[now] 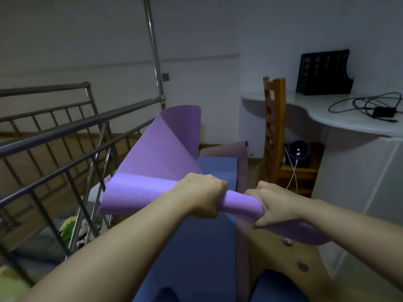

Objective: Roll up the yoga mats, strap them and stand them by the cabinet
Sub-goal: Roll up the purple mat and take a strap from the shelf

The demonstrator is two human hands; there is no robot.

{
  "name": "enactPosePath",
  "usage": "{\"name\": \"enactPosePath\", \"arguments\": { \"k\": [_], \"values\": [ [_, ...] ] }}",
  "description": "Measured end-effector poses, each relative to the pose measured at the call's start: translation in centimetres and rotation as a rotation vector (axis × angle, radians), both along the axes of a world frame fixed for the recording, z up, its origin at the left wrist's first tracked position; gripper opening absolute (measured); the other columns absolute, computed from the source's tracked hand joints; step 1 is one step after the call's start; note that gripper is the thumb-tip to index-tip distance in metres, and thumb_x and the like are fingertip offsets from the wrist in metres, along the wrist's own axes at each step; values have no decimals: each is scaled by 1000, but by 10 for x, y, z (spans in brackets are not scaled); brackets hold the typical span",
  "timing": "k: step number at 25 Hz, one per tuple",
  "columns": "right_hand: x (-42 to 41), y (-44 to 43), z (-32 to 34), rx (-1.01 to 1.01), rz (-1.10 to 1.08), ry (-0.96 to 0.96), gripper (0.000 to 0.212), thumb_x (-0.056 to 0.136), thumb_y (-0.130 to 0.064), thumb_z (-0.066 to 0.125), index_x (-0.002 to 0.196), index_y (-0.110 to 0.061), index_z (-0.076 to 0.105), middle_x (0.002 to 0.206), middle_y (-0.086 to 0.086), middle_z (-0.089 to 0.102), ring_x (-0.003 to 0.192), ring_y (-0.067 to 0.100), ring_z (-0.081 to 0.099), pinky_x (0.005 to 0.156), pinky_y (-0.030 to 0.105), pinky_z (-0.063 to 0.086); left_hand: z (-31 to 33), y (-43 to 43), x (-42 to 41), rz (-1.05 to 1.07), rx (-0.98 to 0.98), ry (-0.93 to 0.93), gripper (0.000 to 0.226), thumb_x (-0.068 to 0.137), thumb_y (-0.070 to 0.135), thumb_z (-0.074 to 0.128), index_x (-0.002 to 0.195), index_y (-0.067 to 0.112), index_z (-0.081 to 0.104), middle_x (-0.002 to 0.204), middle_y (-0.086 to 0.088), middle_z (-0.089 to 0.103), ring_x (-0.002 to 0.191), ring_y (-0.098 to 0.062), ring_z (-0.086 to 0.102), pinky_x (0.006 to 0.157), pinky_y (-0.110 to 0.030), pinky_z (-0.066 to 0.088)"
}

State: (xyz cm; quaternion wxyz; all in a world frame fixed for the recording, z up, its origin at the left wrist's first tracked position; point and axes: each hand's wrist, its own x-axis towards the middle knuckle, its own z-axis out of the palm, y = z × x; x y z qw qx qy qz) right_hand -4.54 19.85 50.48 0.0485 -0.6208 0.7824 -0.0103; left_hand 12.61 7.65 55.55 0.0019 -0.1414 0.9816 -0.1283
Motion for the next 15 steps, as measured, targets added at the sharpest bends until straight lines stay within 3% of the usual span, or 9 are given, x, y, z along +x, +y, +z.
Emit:
{"name": "enactPosePath", "arguments": {
  "k": [2,4,7,9,12,15],
  "values": [
    [5,6,-19,108,-59,-39,41,69,-44,73,103,-25,60,98,-1,60,94,16,53,79,30,46,-24,2,13,30,76,-39,30,77,19,59,105,24,48,95,0,60,73,-24,47,62,-31,37],
    [10,8,-26,148,-80,-44,28,72,-34,72,96,-21,63,91,-1,64,83,15,60,67,26,47,-43,-1,21,61,141,-46,32,76,22,61,105,24,46,97,-1,60,77,-25,49,63,-31,37],
    [17,6,-16,203,-49,150,24,73,-35,68,84,-15,65,80,2,64,71,20,60,56,28,44,-62,-7,28,96,218,-77,38,78,28,64,111,24,45,107,-5,61,94,-29,56,67,-32,37],
    [26,6,-6,283,1,214,25,76,-35,68,80,-12,61,72,4,58,68,23,54,56,29,40,-72,-13,31,124,306,-135,37,77,27,66,109,24,48,111,-6,61,101,-29,56,73,-34,43],
    [42,5,-5,404,-1,153,25,80,-34,68,78,-13,56,65,1,49,68,23,49,55,27,37,-80,-19,34,174,402,-262,35,72,28,73,98,28,51,105,-2,62,99,-26,59,83,-39,50],
    [51,8,-18,495,-63,28,28,76,-35,71,87,-11,63,74,0,54,75,24,55,64,31,45,-87,-10,38,169,281,-252,39,72,27,74,105,22,52,108,-6,63,99,-29,60,75,-36,48]
  ]
}}
